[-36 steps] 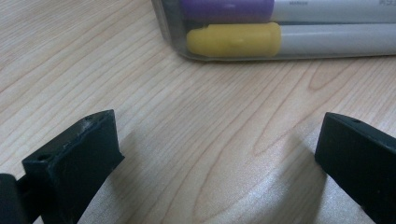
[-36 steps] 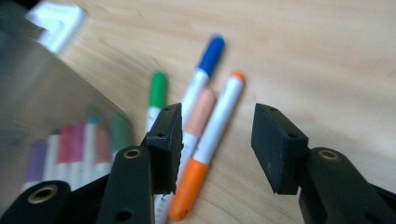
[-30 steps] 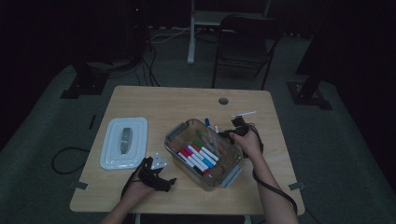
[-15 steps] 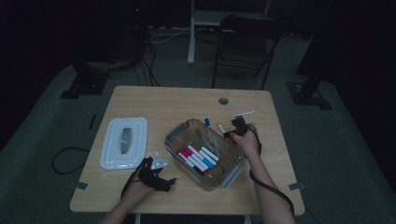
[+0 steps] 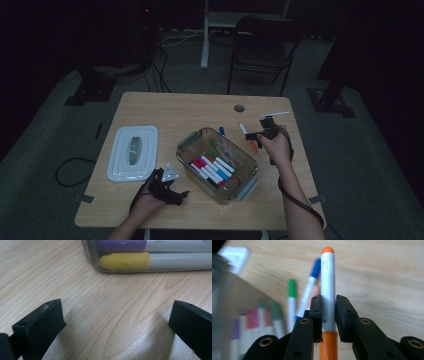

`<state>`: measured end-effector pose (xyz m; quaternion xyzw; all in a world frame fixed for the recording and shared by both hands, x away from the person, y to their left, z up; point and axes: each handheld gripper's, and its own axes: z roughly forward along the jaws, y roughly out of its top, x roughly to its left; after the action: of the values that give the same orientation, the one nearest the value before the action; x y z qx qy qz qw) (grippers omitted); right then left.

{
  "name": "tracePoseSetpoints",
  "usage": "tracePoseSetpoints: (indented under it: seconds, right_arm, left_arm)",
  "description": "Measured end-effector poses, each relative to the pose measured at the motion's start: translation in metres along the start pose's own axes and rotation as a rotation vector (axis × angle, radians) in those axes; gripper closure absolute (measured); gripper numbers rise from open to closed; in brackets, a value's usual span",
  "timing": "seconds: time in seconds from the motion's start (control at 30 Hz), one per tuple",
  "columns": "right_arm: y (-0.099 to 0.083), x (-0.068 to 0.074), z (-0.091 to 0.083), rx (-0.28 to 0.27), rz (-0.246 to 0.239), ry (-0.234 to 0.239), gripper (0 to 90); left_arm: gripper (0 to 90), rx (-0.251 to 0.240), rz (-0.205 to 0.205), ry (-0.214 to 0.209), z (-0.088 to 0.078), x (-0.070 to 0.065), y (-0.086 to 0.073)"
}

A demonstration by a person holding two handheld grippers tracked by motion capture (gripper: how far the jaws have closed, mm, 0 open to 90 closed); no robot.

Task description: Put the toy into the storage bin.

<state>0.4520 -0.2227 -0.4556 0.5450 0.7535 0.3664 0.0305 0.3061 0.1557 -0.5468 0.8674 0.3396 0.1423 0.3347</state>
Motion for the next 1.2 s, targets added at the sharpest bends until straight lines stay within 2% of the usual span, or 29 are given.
tracePoseSetpoints:
  seconds: [0.07,0.1,0.2,0.3,0.4,0.43,0.47,0.5,0.57,0.77,1.0,1.2]
  right_arm:
    - [0.002,0.004,-0.007,-0.012,-0.005,0.017,76.6]
    - [0.006,0.014,-0.021,-0.041,-0.005,0.077,76.6]
    - [0.009,0.028,-0.036,-0.071,-0.015,0.157,76.6]
    - [0.011,0.049,-0.046,-0.083,-0.056,0.196,76.6]
    - [0.009,0.073,-0.047,-0.060,-0.117,0.215,76.6]
    - [0.009,0.073,-0.047,-0.060,-0.117,0.215,76.6]
    - [0.007,0.081,-0.046,-0.046,-0.138,0.225,76.6]
    - [0.004,0.095,-0.042,-0.020,-0.170,0.242,76.6]
    - [-0.001,0.109,-0.035,0.012,-0.198,0.264,76.6]
    - [-0.021,0.143,0.005,0.175,-0.262,0.295,76.6]
    - [-0.033,0.159,0.044,0.323,-0.280,0.296,76.6]
    - [-0.040,0.162,0.067,0.408,-0.275,0.277,76.5]
  left_arm:
    - [0.5,0.000,0.000,0.000,0.000,0.000,0.000]
    - [0.5,0.000,0.000,0.000,0.000,0.000,0.000]
    - [0.5,-0.002,-0.002,0.000,0.000,0.000,0.000]
    - [0.5,-0.003,-0.002,0.000,0.000,0.000,0.000]
    - [0.5,-0.002,-0.002,0.000,0.000,0.000,0.000]
    - [0.5,-0.002,-0.002,0.000,0.000,0.000,0.000]
    - [0.5,-0.002,-0.002,-0.001,0.000,0.000,0.000]
    - [0.5,-0.002,-0.002,-0.001,0.000,0.000,0.000]
    - [0.5,-0.001,-0.002,-0.001,0.000,0.000,0.000]
    - [0.5,-0.001,-0.002,-0.001,0.000,0.000,0.000]
    - [0.5,-0.001,-0.002,-0.001,0.000,0.000,0.000]
    - [0.5,-0.002,-0.003,-0.001,0.000,0.000,0.000]
